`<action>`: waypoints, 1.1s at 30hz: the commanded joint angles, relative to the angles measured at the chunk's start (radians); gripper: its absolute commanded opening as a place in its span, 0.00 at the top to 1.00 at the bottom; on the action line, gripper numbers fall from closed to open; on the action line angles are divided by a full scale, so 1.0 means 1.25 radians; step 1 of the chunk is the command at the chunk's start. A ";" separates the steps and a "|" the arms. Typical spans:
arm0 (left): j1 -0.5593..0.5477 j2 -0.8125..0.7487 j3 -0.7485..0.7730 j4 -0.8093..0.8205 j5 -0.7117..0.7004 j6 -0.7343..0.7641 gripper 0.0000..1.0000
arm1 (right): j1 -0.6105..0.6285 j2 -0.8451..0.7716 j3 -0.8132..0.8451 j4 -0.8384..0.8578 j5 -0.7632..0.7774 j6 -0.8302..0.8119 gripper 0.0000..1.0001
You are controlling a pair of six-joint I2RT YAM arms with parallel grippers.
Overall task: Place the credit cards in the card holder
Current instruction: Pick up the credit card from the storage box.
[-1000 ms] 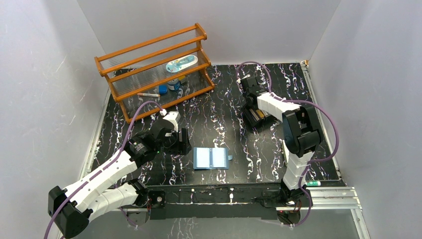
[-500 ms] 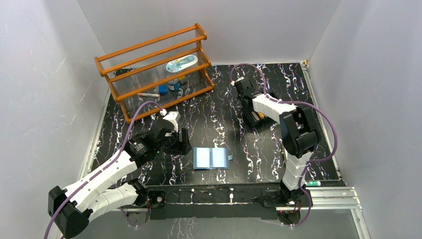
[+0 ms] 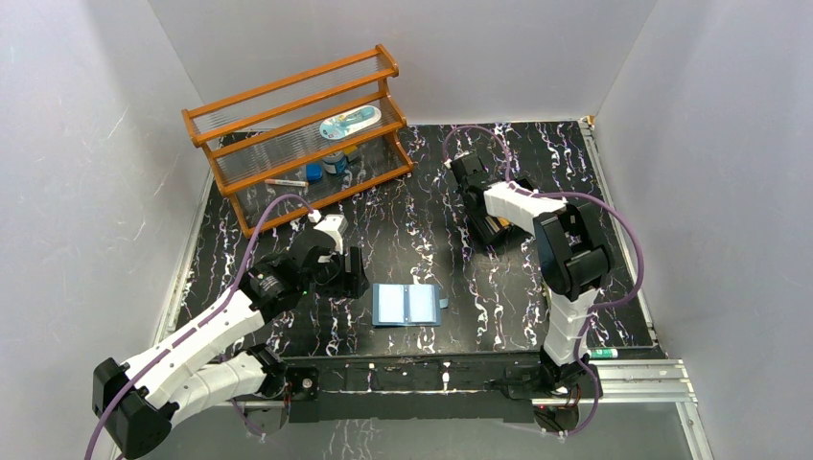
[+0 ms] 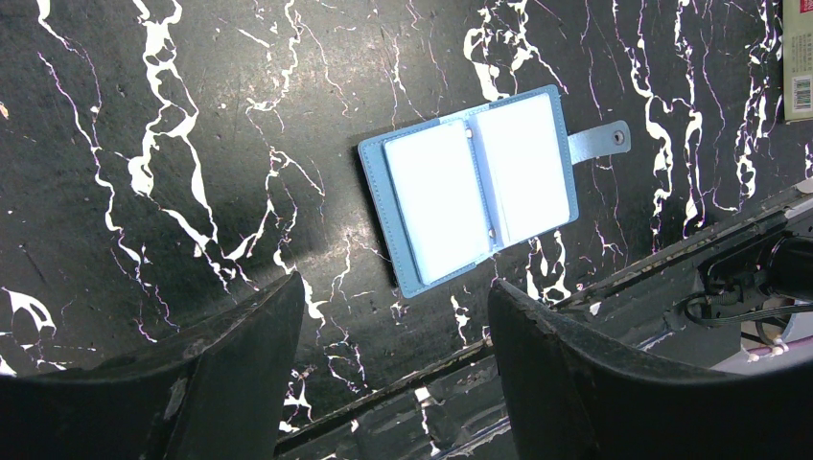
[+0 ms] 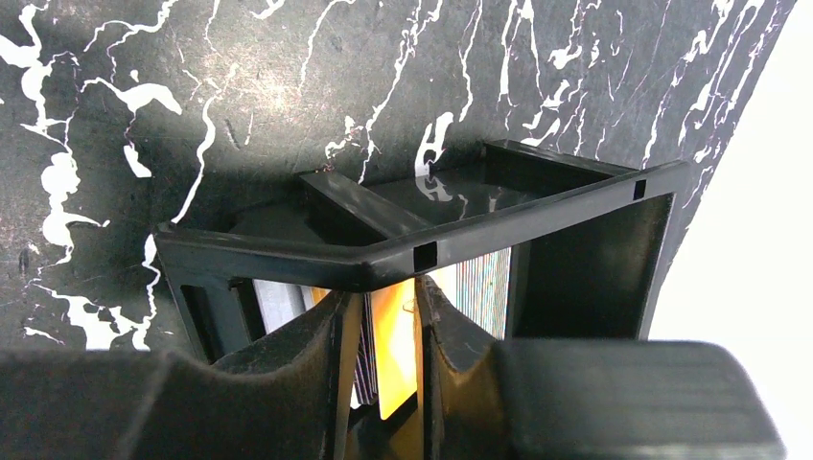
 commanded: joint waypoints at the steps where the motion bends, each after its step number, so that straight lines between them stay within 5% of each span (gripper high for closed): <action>1: -0.001 -0.015 -0.006 0.000 0.000 0.005 0.31 | 0.004 0.002 -0.010 0.035 0.026 0.016 0.65; 14: -0.001 -0.016 -0.006 -0.001 0.000 0.005 0.31 | 0.004 0.026 -0.014 0.049 0.043 0.013 0.67; 22: -0.001 -0.018 -0.005 -0.001 -0.001 0.005 0.31 | 0.003 0.005 0.014 0.002 0.025 0.024 0.87; 33: -0.001 -0.017 -0.007 -0.001 0.000 0.004 0.31 | 0.004 -0.068 0.010 -0.041 0.016 0.033 0.97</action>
